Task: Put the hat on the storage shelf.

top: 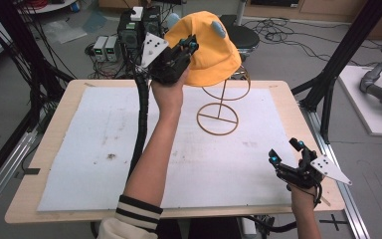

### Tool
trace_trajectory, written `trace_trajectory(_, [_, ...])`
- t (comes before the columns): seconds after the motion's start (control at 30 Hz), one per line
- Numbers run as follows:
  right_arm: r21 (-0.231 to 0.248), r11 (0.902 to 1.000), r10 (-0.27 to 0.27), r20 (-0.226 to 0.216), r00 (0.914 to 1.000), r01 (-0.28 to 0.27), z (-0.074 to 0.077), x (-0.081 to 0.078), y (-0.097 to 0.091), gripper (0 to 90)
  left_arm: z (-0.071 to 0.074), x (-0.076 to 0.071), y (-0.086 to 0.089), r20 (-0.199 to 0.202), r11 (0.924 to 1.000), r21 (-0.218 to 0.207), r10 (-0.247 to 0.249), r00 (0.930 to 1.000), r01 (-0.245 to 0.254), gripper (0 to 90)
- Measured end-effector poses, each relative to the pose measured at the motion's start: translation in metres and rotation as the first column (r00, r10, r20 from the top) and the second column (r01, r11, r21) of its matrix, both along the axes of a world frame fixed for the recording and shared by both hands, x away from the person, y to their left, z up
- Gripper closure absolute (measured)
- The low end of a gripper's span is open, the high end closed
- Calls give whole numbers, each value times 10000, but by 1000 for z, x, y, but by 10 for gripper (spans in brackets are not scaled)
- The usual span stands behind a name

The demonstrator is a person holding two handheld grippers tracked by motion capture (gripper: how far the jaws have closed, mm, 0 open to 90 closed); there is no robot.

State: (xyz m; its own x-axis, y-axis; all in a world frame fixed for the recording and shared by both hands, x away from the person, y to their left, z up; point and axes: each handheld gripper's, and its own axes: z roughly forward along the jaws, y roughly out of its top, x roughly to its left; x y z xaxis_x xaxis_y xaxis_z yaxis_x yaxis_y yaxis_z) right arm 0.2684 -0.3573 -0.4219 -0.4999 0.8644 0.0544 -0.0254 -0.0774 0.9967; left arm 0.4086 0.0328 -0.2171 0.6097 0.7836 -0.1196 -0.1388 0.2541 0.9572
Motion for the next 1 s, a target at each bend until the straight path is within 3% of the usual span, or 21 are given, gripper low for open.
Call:
trace_trajectory(0.27, [60, 10000, 15, 21, 10000, -15, 0, -4, -3, 115, -6, 12, -23, 129, 9999, -114, -45, 9999, 46, 881])
trace_trajectory(0.73, [225, 9997, 52, 51, 10000, -53, 1, -5, -4, 115, -34, 23, -61, -556, 9954, 821, -455, 9974, 500, 880])
trace_trajectory(1.0, [229, 9997, 61, 68, 10000, -63, 2, -6, -5, 115, -56, 27, -68, -846, 9942, 937, -454, 9954, 533, 880])
